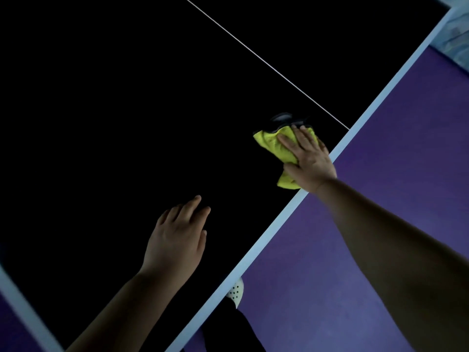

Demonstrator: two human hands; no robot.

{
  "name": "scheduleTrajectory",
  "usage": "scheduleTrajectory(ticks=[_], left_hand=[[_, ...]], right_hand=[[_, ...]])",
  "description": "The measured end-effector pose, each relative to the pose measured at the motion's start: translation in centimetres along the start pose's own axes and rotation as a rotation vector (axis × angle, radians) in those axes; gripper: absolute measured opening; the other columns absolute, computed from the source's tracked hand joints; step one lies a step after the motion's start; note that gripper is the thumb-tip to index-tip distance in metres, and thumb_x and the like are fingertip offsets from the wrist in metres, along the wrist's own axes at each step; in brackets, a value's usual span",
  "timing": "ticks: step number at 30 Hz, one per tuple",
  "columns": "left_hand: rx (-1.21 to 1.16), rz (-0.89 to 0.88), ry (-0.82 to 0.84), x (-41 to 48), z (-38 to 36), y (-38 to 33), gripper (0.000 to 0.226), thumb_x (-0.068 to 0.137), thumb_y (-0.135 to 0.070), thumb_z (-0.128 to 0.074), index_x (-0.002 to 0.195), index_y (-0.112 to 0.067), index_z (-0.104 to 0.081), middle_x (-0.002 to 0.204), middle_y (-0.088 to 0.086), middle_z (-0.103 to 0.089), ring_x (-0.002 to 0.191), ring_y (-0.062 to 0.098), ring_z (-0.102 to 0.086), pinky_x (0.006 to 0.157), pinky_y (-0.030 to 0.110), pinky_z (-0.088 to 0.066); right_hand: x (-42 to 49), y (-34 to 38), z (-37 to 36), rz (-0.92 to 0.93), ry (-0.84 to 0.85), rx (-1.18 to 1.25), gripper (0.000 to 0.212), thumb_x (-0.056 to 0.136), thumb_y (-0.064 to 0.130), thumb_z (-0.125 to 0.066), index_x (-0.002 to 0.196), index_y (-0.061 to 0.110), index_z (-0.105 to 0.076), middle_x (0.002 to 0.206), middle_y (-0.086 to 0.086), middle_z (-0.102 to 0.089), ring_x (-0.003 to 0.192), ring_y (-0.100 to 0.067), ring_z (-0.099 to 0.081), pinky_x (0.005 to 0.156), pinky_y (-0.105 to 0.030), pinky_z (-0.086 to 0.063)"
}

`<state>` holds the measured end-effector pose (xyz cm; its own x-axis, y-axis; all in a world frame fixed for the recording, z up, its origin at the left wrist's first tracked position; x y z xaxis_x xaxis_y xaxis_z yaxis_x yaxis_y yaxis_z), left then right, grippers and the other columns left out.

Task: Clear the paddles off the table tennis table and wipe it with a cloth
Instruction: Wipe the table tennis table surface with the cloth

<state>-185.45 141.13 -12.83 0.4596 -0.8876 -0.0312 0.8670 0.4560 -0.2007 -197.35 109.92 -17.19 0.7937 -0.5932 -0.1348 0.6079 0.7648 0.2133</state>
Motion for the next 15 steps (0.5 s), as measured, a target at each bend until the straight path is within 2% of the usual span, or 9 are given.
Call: scheduleTrajectory(ticks=[2, 5, 8, 10, 15], left_hand=[[0.000, 0.012, 0.000, 0.9, -0.6, -0.8, 0.047, 0.084, -0.031, -0.036, 0.117, -0.013, -0.064, 0.128, 0.009, -0.058, 0.107, 0.027, -0.061, 0.088, 0.040, -0.049], [0.002, 0.037, -0.001, 1.2, -1.0, -1.5, 0.046, 0.083, -0.030, -0.038, 0.116, -0.013, -0.065, 0.127, 0.009, -0.059, 0.106, 0.027, -0.062, 0.087, 0.040, -0.049], [0.007, 0.048, -0.026, 0.4, -1.2, -1.5, 0.035, 0.083, -0.023, -0.056, 0.115, -0.013, -0.065, 0.126, 0.010, -0.059, 0.106, 0.028, -0.062, 0.087, 0.041, -0.049], [-0.002, 0.065, -0.021, -0.6, -0.9, -1.1, 0.036, 0.077, -0.016, -0.068, 0.113, -0.012, -0.066, 0.124, 0.011, -0.060, 0.105, 0.029, -0.063, 0.085, 0.042, -0.050], [-0.004, 0.136, 0.034, -4.4, 0.6, 1.2, 0.044, 0.069, -0.014, -0.078, 0.111, -0.011, -0.067, 0.123, 0.011, -0.061, 0.104, 0.030, -0.063, 0.082, 0.044, -0.051]], right_hand=[[1.7, -3.0, 0.9, -0.058, -0.019, 0.012, 0.083, 0.070, 0.059, -0.030, 0.151, 0.042, -0.026, 0.164, 0.005, -0.012, 0.151, -0.017, -0.004, 0.119, -0.041, -0.007], [3.0, -5.2, 1.6, -0.188, -0.017, 0.029, 0.079, 0.076, 0.054, -0.036, 0.152, 0.040, -0.021, 0.164, 0.005, -0.006, 0.151, -0.018, 0.001, 0.120, -0.042, -0.004], [2.5, -3.9, 1.3, -0.354, -0.027, 0.054, 0.074, 0.085, 0.048, -0.040, 0.154, 0.039, -0.016, 0.165, 0.002, -0.002, 0.151, -0.020, 0.005, 0.119, -0.047, -0.003], [1.0, -2.0, 0.8, -0.440, -0.055, 0.087, 0.073, 0.086, 0.048, -0.039, 0.155, 0.037, -0.017, 0.165, -0.003, 0.000, 0.150, -0.023, 0.007, 0.118, -0.051, -0.003], [-6.2, 4.8, -1.5, -0.380, -0.065, 0.109, 0.081, 0.076, 0.050, -0.034, 0.154, 0.035, -0.020, 0.164, -0.007, -0.002, 0.150, -0.026, 0.007, 0.119, -0.051, 0.000]])
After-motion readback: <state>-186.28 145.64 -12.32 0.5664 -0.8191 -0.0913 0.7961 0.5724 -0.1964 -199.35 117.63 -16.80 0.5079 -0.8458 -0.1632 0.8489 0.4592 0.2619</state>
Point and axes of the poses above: each hand's wrist, its own x-axis towards the middle knuckle, its own z-axis out of the back of the hand, y = z × x, the point moved 2 cm from there along x, towards the middle knuckle
